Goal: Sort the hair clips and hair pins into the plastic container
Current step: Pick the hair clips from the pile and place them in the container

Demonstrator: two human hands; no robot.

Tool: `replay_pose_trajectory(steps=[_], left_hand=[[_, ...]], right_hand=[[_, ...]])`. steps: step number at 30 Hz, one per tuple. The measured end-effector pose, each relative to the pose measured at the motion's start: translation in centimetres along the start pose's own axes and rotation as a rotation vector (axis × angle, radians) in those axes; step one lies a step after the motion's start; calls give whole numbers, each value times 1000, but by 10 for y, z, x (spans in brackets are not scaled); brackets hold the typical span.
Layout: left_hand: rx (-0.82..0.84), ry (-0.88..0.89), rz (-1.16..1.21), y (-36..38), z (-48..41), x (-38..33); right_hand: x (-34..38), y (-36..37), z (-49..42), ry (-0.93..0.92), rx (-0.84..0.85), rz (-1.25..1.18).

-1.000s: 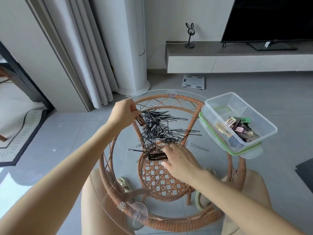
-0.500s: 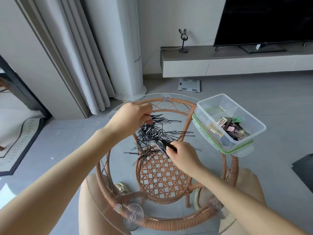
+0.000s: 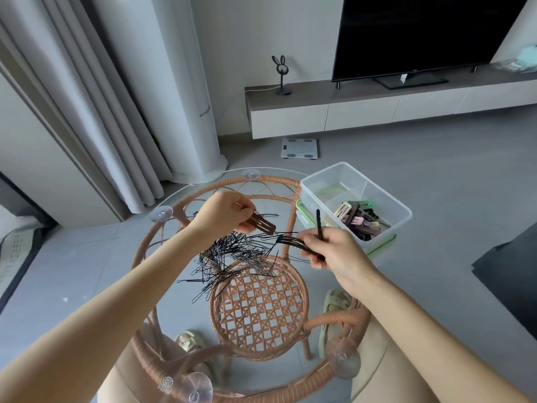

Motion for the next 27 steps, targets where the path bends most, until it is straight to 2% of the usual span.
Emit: replay_pose_trajectory(steps=[2,3,5,7,10,15,17,19,20,22,24,27], left_hand=[[19,-15,32,6,-2,-4],[29,-19,45,9,-3,-6],[49,-19,76,16,-5,-12],[66,-16,127,22,-6,-20],[99,28,149,32,-6,-32],[121,111,69,46,-7,-50],[133,124,77,51,-5,-58],[143,138,76,55,-4,-64],[149,151,67,57,-3,-67],[165,175,50,60,-2,-71],[169,199,24,62,-1,-73],[144,233,-37,59,0,-74]], right_hand=[[21,-25,-8,-133,-124,74],[34,-42,-13,-228,-239,171],[61,-78,-24,-407,-486,434],[72,-100,-39,-431,-585,708],[65,-116,-61,-343,-553,960],[53,-125,-79,-238,-448,1023],[67,-120,-73,-330,-478,1108],[89,-104,-56,-514,-508,1044],[94,-91,-47,-549,-441,934],[90,-53,-35,-494,-164,756],[81,-21,-25,-428,28,704],[81,-3,-23,-415,39,651]])
Point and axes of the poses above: each hand's wrist, its own z-axis away from the middle knuckle, its own y-axis out of the palm, x = y × z, the point moved 9 cm from there along -z, towards the middle knuckle, and after that the axes turned 9 degrees about -x, right-handed, at the moved point
